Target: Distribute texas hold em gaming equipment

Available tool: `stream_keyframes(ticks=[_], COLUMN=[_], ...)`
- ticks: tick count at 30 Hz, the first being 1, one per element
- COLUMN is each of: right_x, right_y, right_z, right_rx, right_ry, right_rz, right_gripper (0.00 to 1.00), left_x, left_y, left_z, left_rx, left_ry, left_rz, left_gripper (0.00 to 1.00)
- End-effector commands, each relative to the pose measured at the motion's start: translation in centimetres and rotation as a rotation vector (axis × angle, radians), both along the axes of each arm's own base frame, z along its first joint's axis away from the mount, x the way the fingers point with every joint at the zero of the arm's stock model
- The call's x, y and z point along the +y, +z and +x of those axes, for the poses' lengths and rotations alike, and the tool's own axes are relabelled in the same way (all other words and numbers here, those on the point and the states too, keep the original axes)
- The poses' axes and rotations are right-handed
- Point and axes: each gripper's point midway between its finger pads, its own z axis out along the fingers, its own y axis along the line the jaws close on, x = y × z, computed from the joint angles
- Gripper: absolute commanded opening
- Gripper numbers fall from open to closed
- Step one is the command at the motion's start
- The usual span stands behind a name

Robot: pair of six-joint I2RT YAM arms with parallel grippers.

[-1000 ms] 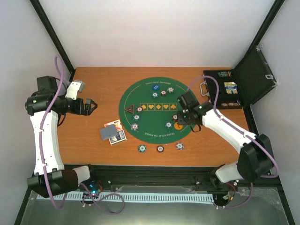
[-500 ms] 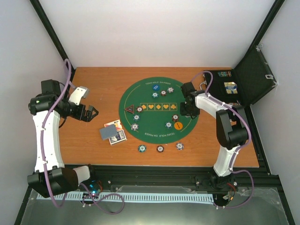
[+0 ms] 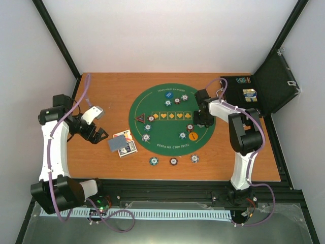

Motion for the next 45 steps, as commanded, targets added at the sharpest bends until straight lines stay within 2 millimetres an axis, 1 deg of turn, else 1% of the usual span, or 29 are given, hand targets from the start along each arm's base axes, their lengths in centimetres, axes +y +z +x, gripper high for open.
stream_keyframes(ticks=[1,2,3,7,9,10,12,13,14,16,21,23,27,30,34,37,41,45], right_x=[0.0,0.0,0.0,0.3,0.9,1.4,2.6,3.8,4.6,6.4,10.2,11.3,12.4,12.5,12.6,12.5,12.3,12.3], right_y=[1.1,1.6,2.5,6.3,8.2,9.1,10.1,11.0,11.2,11.6,12.0,12.1,12.0,11.5,11.3,11.3,11.0,10.8], right_z=[0.7,0.7,0.8,0.3,-0.4,-0.9,-2.2,-3.1,-4.0,-5.7,-9.6,-10.9,-13.1,-14.1,-15.2,-15.6,-15.9,-16.0], right_rx=[-0.037,-0.049,-0.067,-0.147,-0.191,-0.212,-0.24,-0.263,-0.273,-0.29,-0.303,-0.303,-0.299,-0.288,-0.28,-0.283,-0.282,-0.272], right_ry=[-0.017,-0.021,-0.026,-0.029,-0.016,-0.005,0.021,0.045,0.062,0.1,0.167,0.187,0.207,0.197,0.195,0.189,0.187,0.192], right_rz=[0.016,0.021,0.025,0.051,0.054,0.057,0.063,0.075,0.077,0.088,0.14,0.159,0.208,0.222,0.228,0.222,0.204,0.192], right_gripper=[0.61,0.66,0.69,0.75,0.78,0.79,0.8,0.82,0.84,0.86,0.94,0.97,1.0,1.0,1.0,1.0,1.0,1.0], left_x=[-0.1,-0.1,-0.1,-0.3,-0.4,-0.4,-0.3,-0.3,-0.3,-0.2,0.1,0.3,0.3,-0.1,-0.6,-0.8,-1.2,-1.5], left_y=[-1.4,-1.8,-2.2,-3.5,-4.2,-4.6,-5.2,-5.7,-6.3,-7.4,-9.9,-10.6,-11.7,-12.2,-13.2,-13.9,-14.2,-14.8], left_z=[-0.8,-1.0,-1.1,-1.5,-1.6,-1.6,-1.4,-1.4,-1.5,-1.5,-0.9,-0.3,1.1,1.8,1.9,2.0,2.2,1.9], left_rx=[0.005,0.01,0.01,-0.012,-0.024,-0.031,-0.04,-0.04,-0.036,-0.035,-0.03,-0.038,-0.03,-0.03,-0.029,-0.036,-0.056,-0.066], left_ry=[-0.134,-0.153,-0.172,-0.245,-0.269,-0.275,-0.289,-0.303,-0.323,-0.363,-0.465,-0.509,-0.555,-0.567,-0.582,-0.59,-0.599,-0.616], left_rz=[0.034,0.038,0.044,0.06,0.068,0.074,0.084,0.093,0.103,0.128,0.186,0.203,0.215,0.201,0.195,0.195,0.181,0.167], left_gripper=[1.0,1.0,1.0,1.0,1.0,1.0,1.0,1.0,1.0,1.0,1.0,1.0,1.0,1.0,1.0,1.0,1.0,1.0])
